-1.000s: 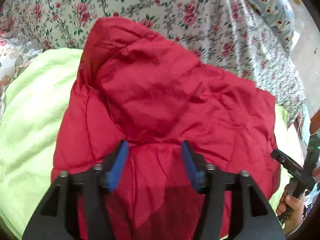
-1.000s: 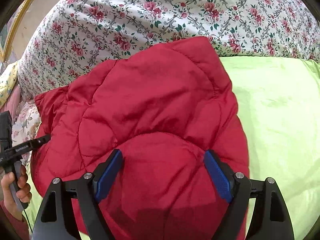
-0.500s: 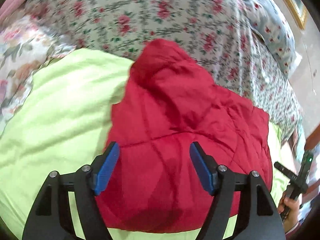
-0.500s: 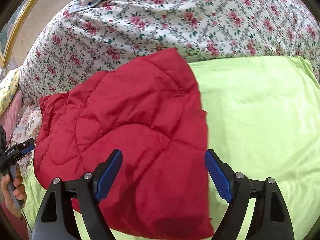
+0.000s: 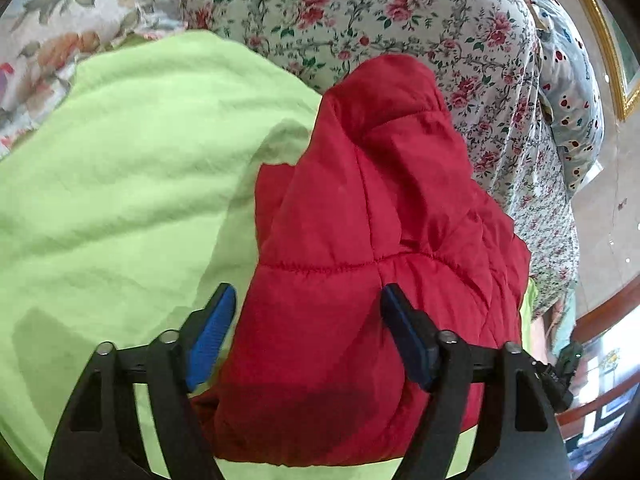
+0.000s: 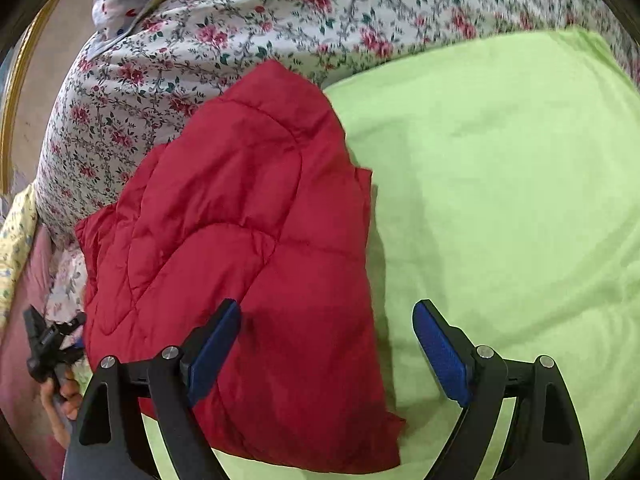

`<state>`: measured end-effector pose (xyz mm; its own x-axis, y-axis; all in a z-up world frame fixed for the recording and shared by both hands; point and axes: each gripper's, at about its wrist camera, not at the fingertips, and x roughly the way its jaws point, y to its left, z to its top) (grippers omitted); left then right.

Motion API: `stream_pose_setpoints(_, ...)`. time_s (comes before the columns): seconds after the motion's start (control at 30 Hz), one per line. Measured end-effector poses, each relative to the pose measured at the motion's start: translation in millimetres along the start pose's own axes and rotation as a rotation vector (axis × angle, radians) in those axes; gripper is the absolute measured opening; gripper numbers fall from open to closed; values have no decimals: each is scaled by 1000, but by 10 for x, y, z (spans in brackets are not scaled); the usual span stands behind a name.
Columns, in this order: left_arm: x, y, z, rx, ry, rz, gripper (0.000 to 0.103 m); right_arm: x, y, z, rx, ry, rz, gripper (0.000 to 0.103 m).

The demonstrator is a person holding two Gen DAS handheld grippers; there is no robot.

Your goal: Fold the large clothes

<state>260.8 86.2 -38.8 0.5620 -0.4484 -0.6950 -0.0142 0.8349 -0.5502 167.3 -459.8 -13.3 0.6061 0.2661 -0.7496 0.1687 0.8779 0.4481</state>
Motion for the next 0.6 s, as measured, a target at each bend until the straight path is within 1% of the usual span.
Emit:
stream_pose_setpoints(0.1, 74, 46, 6, -24, 12, -29, 83, 121, -38, -14, 35, 27, 41, 93)
stream_pose_setpoints(0.23, 195, 77, 3, -67, 47, -99, 83, 245, -72, -21, 89, 50, 91, 97)
stream_pose_setpoints(0.3, 252, 83, -4, -92, 63, -132, 85, 318, -73, -25, 107, 75, 122, 98)
stream_pose_setpoints(0.4, 310, 50, -21, -98, 69, -141, 85, 389, -61, -29, 121, 91, 153, 98)
stream_pose_setpoints(0.47, 330, 2, -37, -78, 67, -141, 85, 417, -43, -38, 126, 100, 168, 97)
stream_pose_setpoints(0.53, 339, -34, -57, -58, 74, -141, 77, 429, 9, -55, 114, 107, 178, 92)
stream_pose_setpoints(0.6, 312, -53, -55, -41, 79, -153, 64, 421, 47, -63, 100, 107, 159, 82)
